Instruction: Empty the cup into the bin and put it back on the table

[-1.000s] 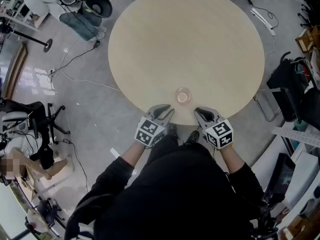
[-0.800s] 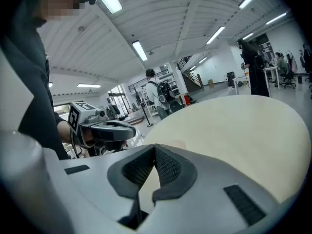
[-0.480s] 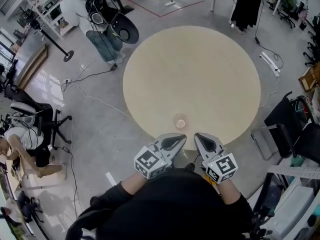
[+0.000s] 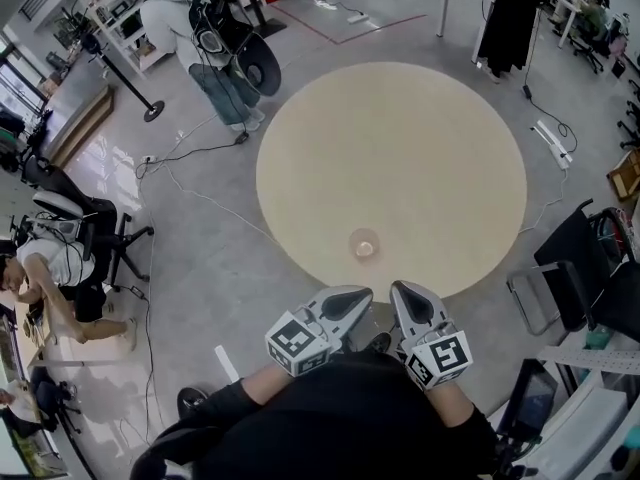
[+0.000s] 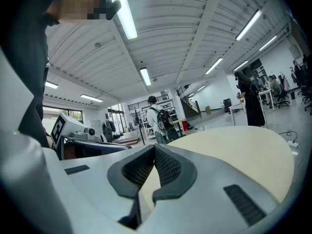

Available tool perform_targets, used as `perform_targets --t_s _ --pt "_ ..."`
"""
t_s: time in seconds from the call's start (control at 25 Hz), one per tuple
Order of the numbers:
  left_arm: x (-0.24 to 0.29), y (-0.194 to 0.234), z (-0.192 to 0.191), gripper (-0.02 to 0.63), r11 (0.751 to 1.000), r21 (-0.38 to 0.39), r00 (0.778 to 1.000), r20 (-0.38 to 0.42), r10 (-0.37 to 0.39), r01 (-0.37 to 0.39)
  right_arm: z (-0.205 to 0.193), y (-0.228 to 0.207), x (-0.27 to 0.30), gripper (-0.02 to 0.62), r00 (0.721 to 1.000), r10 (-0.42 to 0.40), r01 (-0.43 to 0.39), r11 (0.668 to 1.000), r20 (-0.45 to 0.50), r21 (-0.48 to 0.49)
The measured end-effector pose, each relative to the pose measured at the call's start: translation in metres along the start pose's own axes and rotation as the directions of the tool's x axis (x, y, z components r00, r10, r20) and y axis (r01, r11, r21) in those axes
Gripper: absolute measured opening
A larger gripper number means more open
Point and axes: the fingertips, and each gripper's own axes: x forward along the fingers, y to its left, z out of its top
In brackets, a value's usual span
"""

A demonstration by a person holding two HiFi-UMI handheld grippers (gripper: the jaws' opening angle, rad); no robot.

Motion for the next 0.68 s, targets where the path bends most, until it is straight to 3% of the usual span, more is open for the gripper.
perform_targets --t_s 0.28,0.68 --pt "-0.005 -0.010 -0.015 0.023 0.999 -0.030 0.999 -0.012 0.030 -0.030 -0.019 0.008 -0.014 0.015 1.000 0.017 -0.017 1.000 -0.007 0.020" --pt "-0.019 -0.009 -0.009 0.023 0.999 -0.040 1.000 -0.006 0.012 -0.013 -0.013 0.023 -0.006 0.015 0.999 -0.009 0.009 1.000 -0.031 -0.012"
